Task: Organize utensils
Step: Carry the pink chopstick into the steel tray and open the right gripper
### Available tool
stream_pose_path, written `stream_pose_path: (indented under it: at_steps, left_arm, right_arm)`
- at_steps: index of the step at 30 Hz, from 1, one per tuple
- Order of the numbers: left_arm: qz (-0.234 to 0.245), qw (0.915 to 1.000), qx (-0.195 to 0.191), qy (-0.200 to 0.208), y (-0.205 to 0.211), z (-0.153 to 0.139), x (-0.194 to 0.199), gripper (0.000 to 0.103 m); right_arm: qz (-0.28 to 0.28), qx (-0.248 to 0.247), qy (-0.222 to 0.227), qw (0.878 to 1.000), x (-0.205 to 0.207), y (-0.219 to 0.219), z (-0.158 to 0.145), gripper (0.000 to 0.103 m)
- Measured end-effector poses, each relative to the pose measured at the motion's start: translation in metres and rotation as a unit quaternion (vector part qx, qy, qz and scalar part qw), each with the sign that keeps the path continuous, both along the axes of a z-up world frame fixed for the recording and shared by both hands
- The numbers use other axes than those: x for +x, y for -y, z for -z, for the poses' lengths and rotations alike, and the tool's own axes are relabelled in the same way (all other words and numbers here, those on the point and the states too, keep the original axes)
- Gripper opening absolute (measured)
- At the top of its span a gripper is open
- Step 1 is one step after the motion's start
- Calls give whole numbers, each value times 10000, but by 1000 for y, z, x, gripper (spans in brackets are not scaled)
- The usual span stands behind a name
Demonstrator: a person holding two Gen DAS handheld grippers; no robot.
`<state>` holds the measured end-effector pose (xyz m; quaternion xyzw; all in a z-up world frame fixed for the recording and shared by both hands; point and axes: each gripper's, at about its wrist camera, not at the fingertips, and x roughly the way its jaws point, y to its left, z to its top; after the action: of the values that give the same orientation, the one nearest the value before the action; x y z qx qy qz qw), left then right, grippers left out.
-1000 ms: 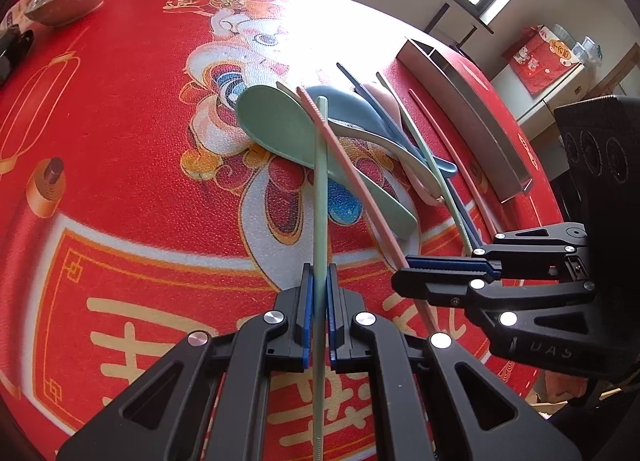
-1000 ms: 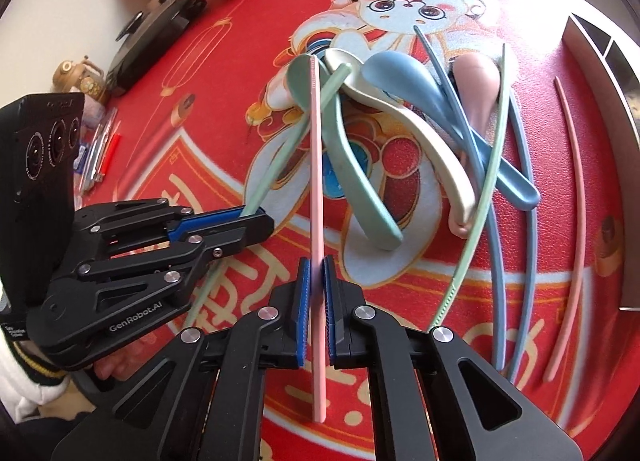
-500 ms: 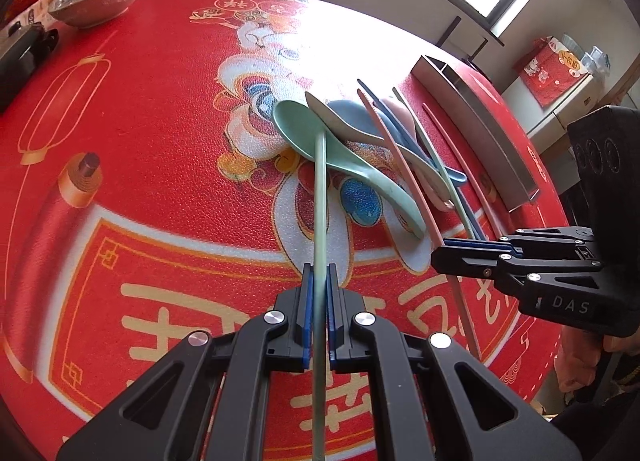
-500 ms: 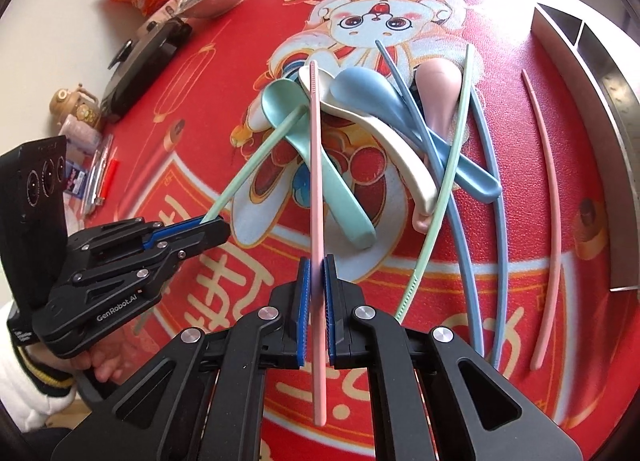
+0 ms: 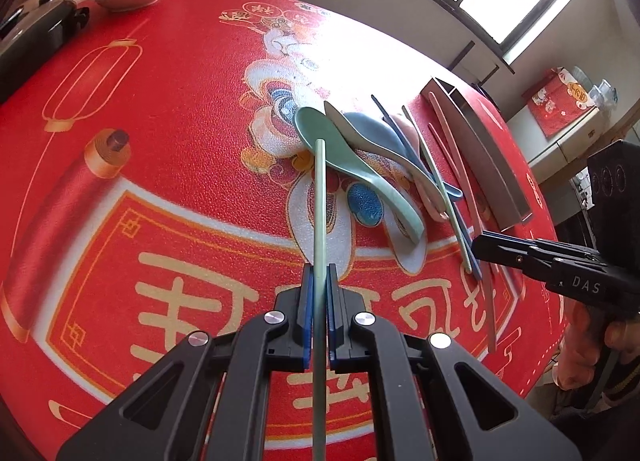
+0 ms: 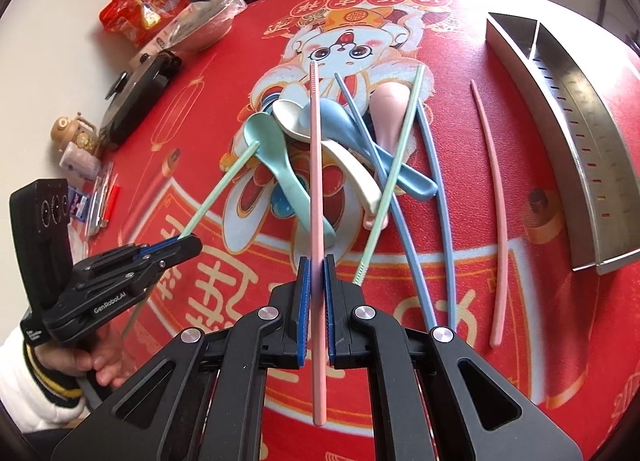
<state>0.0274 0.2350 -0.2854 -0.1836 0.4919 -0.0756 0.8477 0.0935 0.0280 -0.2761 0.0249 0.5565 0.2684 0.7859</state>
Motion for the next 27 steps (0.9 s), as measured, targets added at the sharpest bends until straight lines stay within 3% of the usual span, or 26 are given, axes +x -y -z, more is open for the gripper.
stream_pose_path:
  at_steps: [9,15,22,27]
  left_arm:
    - [-144,9988,15,471,-3,-32,-1,5]
    - [-248,9972,-88,695,0,-51,4,5]
    - [-408,9957,-80,823,16,-65,8,5]
    - [-819,9932,-31,824,28,-73,8,5]
  right_arm:
    - [348,-29,148,9993,2,28,-12,6]
    - [588,-238,485,9968,12,61,-34,6]
    - [765,-526,702,9932,54,107,-47,6]
    - [670,-694,747,9925,93,130,-47,7]
